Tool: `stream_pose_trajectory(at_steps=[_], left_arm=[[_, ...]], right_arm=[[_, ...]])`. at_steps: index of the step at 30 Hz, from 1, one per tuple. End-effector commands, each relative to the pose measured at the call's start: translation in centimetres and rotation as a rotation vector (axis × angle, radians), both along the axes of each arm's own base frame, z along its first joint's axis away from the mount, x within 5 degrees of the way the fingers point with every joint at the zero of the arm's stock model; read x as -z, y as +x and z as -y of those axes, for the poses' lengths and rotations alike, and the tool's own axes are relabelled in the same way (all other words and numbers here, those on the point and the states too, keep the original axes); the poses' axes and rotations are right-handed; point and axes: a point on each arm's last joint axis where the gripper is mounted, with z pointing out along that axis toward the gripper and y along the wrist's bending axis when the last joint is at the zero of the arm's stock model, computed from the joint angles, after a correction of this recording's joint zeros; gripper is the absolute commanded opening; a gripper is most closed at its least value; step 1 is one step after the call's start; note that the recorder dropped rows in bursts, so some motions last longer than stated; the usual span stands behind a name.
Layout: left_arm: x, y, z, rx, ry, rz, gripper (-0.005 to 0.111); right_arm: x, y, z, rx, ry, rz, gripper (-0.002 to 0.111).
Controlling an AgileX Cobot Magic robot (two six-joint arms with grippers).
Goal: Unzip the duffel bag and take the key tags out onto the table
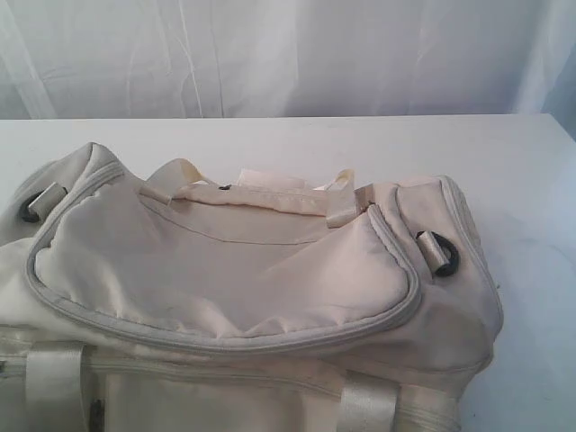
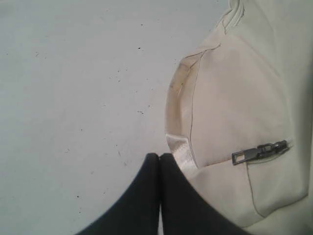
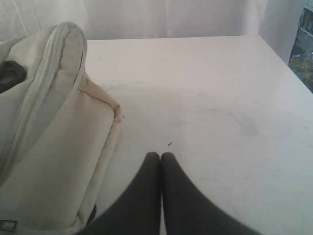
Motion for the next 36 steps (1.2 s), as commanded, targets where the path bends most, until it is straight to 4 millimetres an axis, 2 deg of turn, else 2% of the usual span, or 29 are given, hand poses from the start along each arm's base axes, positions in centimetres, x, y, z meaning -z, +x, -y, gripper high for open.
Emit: stream_pose_trajectory(at_steps=[1, 11, 13, 15, 18, 22, 28, 32, 34, 36], left_arm=[[0.1, 0.0, 0.0, -0.002, -0.01, 0.001, 0.0], [0.0, 0.0, 0.0, -0.007, -0.022, 0.012, 0.0], [-0.4, 0.1, 0.2, -0.024, -0.129, 0.055, 0.0], [-1.1, 0.3, 0.4, -0.052, -0.328, 0.131, 0.0], [-2.2, 0.5, 0.3, -0.087, -0.521, 0.244, 0.0], [-3.6, 0.6, -0.2, -0.122, -0.629, 0.401, 0.0], [-5.3, 0.2, -1.0, -0.149, -0.641, 0.621, 0.0], [-5.3, 0.3, -0.8, -0.128, -0.601, 0.58, 0.0], [-6.2, 0.2, -0.5, -0.101, -0.584, 0.557, 0.0], [-7.1, 0.0, -0.3, -0.082, -0.567, 0.565, 0.0]], right_arm=[[0.1, 0.0, 0.0, -0.006, -0.011, 0.008, 0.0], [0.1, 0.0, 0.0, -0.006, -0.011, 0.008, 0.0], [0.1, 0.0, 0.0, -0.006, -0.011, 0.008, 0.0], [0.1, 0.0, 0.0, -0.006, -0.011, 0.008, 0.0], [0.1, 0.0, 0.0, -0.006, -0.009, 0.007, 0.0], [0.1, 0.0, 0.0, -0.006, -0.009, 0.007, 0.0], [0.1, 0.0, 0.0, -0.006, -0.009, 0.007, 0.0], [-0.2, 0.0, 0.0, -0.007, -0.003, 0.037, 0.0], [-0.9, 0.1, -0.2, -0.004, 0.078, 0.099, 0.0], [-1.7, 0.2, -0.3, 0.007, 0.258, 0.152, 0.0]])
